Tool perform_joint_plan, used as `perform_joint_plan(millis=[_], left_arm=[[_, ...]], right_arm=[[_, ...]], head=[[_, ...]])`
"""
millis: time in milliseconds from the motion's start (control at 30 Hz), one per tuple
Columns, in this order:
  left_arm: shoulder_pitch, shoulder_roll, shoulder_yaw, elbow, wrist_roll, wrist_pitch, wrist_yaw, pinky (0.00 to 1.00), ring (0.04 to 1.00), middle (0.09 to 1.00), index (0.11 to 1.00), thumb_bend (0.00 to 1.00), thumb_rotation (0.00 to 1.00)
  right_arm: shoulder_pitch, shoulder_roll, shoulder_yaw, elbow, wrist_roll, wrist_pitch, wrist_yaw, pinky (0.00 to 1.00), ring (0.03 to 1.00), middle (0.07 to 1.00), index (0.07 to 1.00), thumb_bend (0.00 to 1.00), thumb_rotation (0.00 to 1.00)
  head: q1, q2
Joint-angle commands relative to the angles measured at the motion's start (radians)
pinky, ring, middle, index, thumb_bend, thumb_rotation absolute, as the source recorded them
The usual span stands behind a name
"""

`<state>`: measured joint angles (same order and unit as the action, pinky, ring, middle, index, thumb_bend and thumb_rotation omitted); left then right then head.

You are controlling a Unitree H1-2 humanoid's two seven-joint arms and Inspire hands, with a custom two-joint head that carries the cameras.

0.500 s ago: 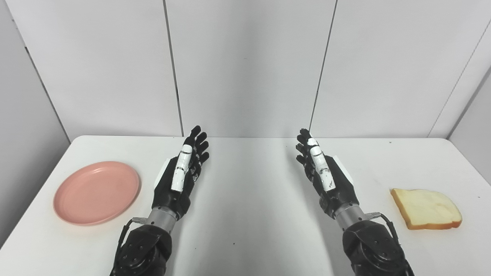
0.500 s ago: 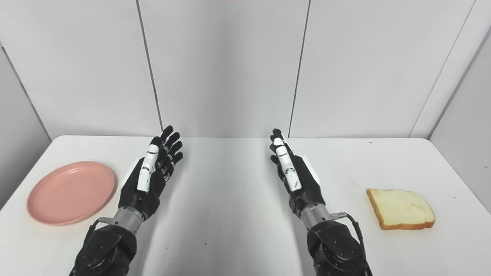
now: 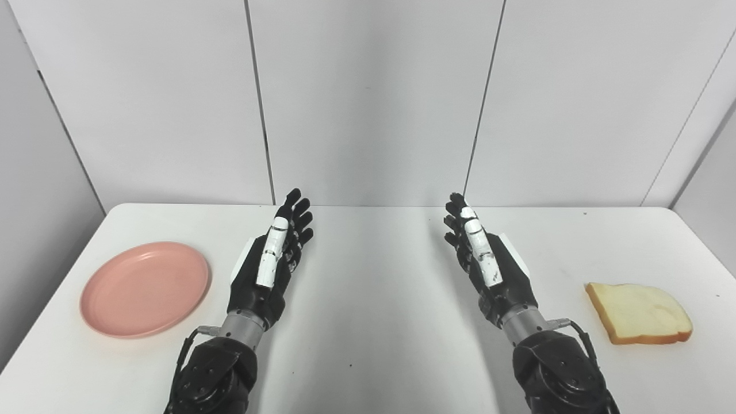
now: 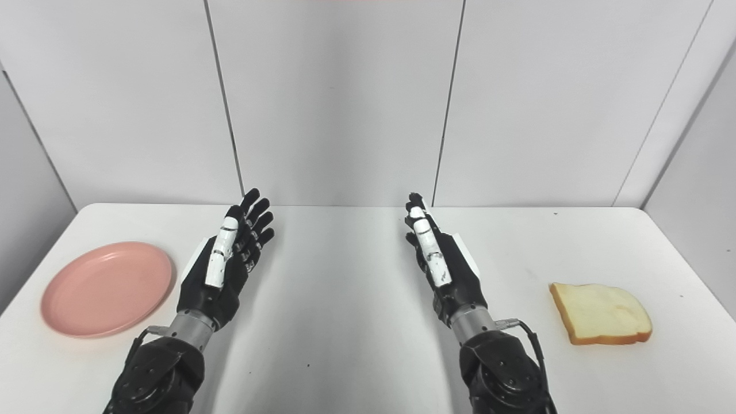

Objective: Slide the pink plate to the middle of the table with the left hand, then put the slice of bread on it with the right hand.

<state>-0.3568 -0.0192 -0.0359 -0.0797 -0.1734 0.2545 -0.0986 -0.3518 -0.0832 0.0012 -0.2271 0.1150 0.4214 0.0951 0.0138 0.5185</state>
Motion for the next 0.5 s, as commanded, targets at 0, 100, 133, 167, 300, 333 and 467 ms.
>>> perform_joint_plan(millis=[0, 100, 133, 167, 300, 333, 467], left_arm=[[-0.031, 0.000, 0.000, -0.028, 0.000, -0.008, -0.006, 1.00, 0.999, 0.994, 0.985, 0.40, 1.00], [-0.030, -0.003, 0.000, -0.031, 0.002, -0.006, -0.002, 1.00, 0.997, 0.991, 0.982, 0.39, 1.00], [-0.029, -0.006, 0.000, -0.033, 0.003, -0.003, 0.002, 1.00, 0.996, 0.990, 0.980, 0.39, 1.00], [-0.029, -0.008, 0.001, -0.036, 0.004, 0.002, 0.006, 1.00, 0.995, 0.989, 0.978, 0.39, 1.00], [-0.030, -0.002, -0.004, -0.032, 0.006, -0.004, -0.001, 1.00, 0.995, 0.991, 0.979, 0.38, 1.00], [-0.031, -0.002, -0.004, -0.032, 0.005, -0.005, -0.002, 1.00, 0.995, 0.991, 0.979, 0.38, 1.00], [-0.031, 0.000, -0.003, -0.030, -0.002, -0.007, -0.009, 1.00, 0.995, 0.992, 0.980, 0.38, 1.00]], right_arm=[[-0.034, 0.007, -0.008, -0.030, 0.004, -0.012, -0.008, 1.00, 1.000, 1.000, 1.000, 0.21, 1.00], [-0.033, 0.009, -0.009, -0.032, 0.002, -0.013, -0.009, 1.00, 1.000, 1.000, 1.000, 0.21, 1.00], [-0.032, 0.007, -0.008, -0.031, 0.001, -0.016, -0.007, 1.00, 1.000, 1.000, 1.000, 0.21, 1.00], [-0.032, 0.007, -0.009, -0.030, 0.000, -0.017, -0.007, 1.00, 1.000, 1.000, 1.000, 0.21, 1.00], [-0.032, 0.013, -0.014, -0.030, 0.002, -0.011, -0.011, 1.00, 1.000, 1.000, 0.998, 0.21, 1.00], [-0.032, 0.015, -0.016, -0.032, 0.002, -0.009, -0.013, 1.00, 1.000, 1.000, 0.998, 0.21, 1.00], [-0.031, 0.011, -0.013, -0.033, -0.001, -0.014, -0.009, 1.00, 1.000, 1.000, 0.998, 0.21, 1.00]], head=[[0.000, 0.002], [0.001, 0.002], [0.001, 0.002], [0.001, 0.002], [0.000, 0.002], [0.000, 0.002], [0.007, -0.002]])
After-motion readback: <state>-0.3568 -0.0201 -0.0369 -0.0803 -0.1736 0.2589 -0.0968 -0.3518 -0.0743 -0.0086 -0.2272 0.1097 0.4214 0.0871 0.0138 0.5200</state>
